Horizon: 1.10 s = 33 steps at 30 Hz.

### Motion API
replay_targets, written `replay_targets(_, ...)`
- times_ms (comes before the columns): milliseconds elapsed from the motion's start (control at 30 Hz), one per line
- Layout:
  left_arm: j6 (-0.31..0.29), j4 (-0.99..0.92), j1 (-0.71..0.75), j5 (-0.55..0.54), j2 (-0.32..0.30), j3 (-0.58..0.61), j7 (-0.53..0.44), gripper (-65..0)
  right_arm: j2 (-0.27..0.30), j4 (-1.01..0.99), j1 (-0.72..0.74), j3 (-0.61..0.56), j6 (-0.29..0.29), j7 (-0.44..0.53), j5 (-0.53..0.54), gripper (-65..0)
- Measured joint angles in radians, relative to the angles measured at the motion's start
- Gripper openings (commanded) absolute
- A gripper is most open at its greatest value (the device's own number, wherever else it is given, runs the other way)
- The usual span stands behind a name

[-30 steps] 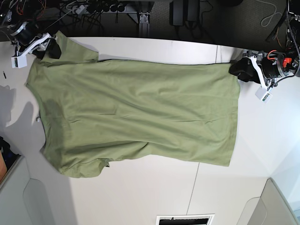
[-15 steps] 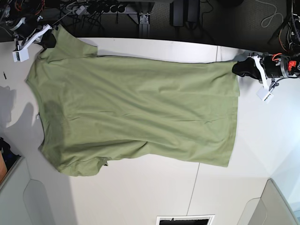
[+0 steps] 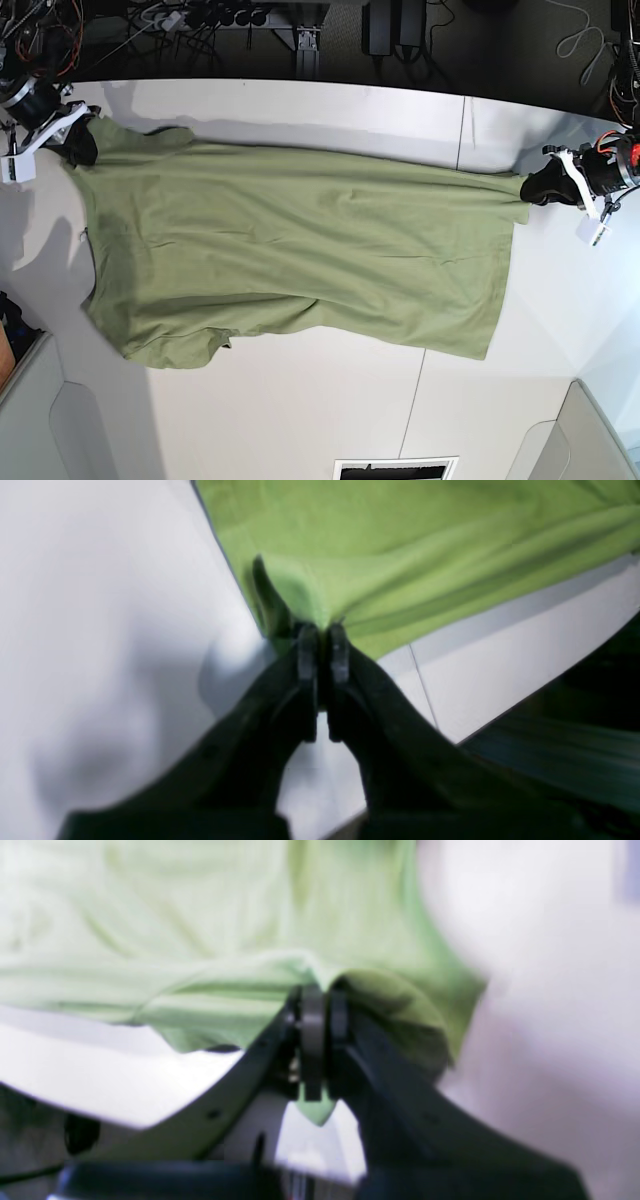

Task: Layout the t-shirt on the table in an organized manner, then fold the t-shirt properly
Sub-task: 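Grasp the shirt's collar-side corners and pull them apart to straighten, then release and move both grippers to the shirt's hem-side edge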

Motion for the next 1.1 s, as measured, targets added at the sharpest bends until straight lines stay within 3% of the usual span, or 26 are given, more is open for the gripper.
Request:
replay_targets(100, -0.002, -0.002, -0.031, 0.097, 0.029, 0.011, -0.051, -63.7, 0.0, -0.053, 0.071, -0.002, 0.0, -0.004, -0.012, -65.0)
replay_targets(400, -0.003, -0.004, -0.102, 0.175, 0.039, 0.049, -0.112, -62.5, 0.0, -0.179, 0.235, -0.013, -0.004, -0.003, -0.019, -65.0)
replay_targets(533, -0.003, -0.029, -0.109, 0.295, 0.06, 0.109, -0.255, -52.8, 0.0, -0.253, 0.298, -0.069, 0.0, 0.007, -0.038, -65.0)
replay_targets(633, -0.003, -0.069, -0.128, 0.369, 0.08, 0.157, -0.283, -43.3, 0.0, -0.298, 0.328, -0.119, 0.0, 0.016, -0.045, -63.3)
replay_targets(700, -0.003, -0.103, -0.145, 0.375, 0.092, 0.175, -0.282, -38.6, 0.0, -0.315, 0.333, -0.145, -0.004, 0.015, -0.05, -48.4)
replay_targets(767, -0.003, -0.12, -0.164, 0.377, 0.096, 0.177, -0.277, -38.1, -0.001, -0.315, 0.333, -0.156, -0.004, 0.012, -0.05, -40.6)
replay_targets(900, -0.003, -0.116, -0.184, 0.306, 0.094, 0.138, -0.246, -38.1, -0.001, -0.275, 0.333, -0.137, -0.004, 0.0, -0.05, -40.4)
replay_targets(1033, -0.003, -0.062, -0.182, 0.192, 0.093, 0.022, -0.11, -38.1, 0.0, -0.173, 0.314, -0.066, -0.005, -0.039, -0.026, -40.4)
replay_targets(1100, -0.003, -0.05, -0.182, 0.122, 0.085, -0.031, -0.09, -38.1, 0.003, -0.143, 0.299, -0.047, -0.005, -0.039, -0.028, -40.4)
